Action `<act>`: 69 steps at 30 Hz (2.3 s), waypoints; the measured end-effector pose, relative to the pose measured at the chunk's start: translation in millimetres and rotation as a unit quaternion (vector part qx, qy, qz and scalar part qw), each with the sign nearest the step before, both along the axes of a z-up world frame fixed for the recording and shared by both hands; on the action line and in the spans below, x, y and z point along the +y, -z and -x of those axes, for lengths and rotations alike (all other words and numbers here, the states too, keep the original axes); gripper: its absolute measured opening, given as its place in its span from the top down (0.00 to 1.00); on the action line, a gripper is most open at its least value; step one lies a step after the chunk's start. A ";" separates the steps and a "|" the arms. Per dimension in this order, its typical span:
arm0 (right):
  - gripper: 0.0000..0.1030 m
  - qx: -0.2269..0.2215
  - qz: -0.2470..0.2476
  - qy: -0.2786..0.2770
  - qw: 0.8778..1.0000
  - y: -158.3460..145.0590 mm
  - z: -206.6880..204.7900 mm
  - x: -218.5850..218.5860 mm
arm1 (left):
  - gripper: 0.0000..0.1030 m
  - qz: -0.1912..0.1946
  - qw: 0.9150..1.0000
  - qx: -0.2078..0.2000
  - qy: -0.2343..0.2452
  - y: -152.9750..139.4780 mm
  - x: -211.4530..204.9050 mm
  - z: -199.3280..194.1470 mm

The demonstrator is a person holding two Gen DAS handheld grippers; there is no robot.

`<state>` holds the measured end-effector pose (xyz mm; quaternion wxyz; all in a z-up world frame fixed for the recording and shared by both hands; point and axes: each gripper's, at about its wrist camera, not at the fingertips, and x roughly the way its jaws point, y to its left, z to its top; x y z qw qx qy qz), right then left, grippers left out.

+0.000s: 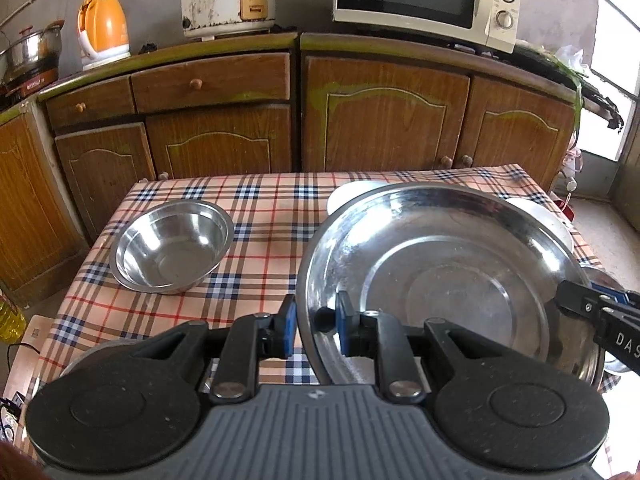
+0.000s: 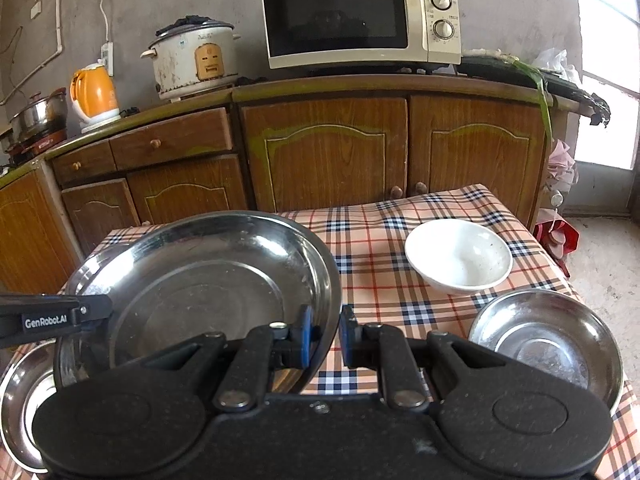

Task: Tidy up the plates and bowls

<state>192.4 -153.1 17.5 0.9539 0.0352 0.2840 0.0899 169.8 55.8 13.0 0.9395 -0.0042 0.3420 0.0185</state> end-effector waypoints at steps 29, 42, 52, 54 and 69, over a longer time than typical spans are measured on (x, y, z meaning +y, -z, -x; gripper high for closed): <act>0.81 -0.003 0.001 0.015 1.000 -11.3 20.7 -11.4 | 0.80 -0.004 1.000 -0.001 0.010 -5.9 -10.0 20.7; 0.81 -0.002 0.002 0.009 1.000 -10.9 24.9 -7.9 | 0.80 -0.003 1.000 -0.001 0.002 -6.5 -7.9 28.4; 0.81 0.000 0.003 0.007 1.000 -9.3 24.7 -7.1 | 0.80 -0.002 1.000 0.001 0.000 -5.0 -5.6 30.5; 0.81 0.001 0.002 0.007 1.000 -9.2 24.6 -7.1 | 0.80 -0.002 1.000 0.001 0.000 -5.0 -5.3 30.9; 0.81 0.007 0.007 0.002 1.000 -5.2 30.8 -4.5 | 0.80 -0.002 1.000 0.005 -0.003 -1.8 -3.7 36.5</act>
